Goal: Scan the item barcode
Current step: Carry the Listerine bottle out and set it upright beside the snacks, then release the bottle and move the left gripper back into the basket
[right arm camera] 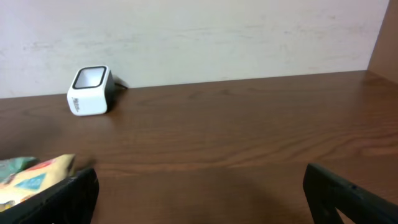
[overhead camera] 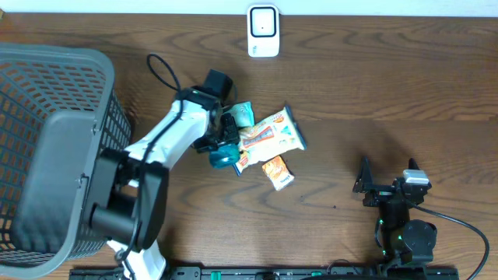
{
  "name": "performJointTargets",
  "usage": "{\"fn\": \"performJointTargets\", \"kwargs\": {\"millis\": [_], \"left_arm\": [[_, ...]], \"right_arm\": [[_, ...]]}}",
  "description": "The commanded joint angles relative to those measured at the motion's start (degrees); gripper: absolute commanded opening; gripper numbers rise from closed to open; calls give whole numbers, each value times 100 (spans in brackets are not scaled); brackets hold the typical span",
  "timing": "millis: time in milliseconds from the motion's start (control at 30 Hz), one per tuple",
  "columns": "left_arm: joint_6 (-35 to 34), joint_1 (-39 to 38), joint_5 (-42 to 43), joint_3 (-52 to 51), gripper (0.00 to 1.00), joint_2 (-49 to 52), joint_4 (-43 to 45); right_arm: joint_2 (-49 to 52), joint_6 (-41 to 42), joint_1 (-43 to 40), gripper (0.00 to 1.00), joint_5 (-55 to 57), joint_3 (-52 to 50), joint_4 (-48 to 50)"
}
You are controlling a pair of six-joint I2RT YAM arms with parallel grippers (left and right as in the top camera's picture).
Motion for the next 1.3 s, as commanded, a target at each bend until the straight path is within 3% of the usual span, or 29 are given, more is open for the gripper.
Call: {"fn": "performJointTargets", "kwargs": {"millis": [0,300,333,367,433,467,767,1067,1267], "left_arm": [[-415,-295,55,-7,47,321,332],[-295,-1143,203,15,47,780,1023],[-240,-1174,205,50,53,754,1016],[-190,-1191,205,90,71,697,977],[-192,-1189,155,142,96,564,866],[-188,-1182,90,157,99,474,807],[350,-1174,-1012,175,98,-1274,103],[793,-1174,-1735,184,98,-3289,48],[1121,-1172,-2835,227,98,-4640,70]], "right_arm": [[-9,-92,28,99,-9,-9,-17],[-9,-92,28,99,-9,-11,-17],[-9,-92,28,99,-9,-11,-17],[-9,-92,28,99,-9,-11,-17],[-9,-92,28,99,-9,-11,-17],[-9,-92,28,99,-9,-9,-17],[-9,-92,28,99,-9,-11,-17],[-9,-92,28,99,-9,-11,-17],[-9,-92,28,99,-9,-11,-17]]}}
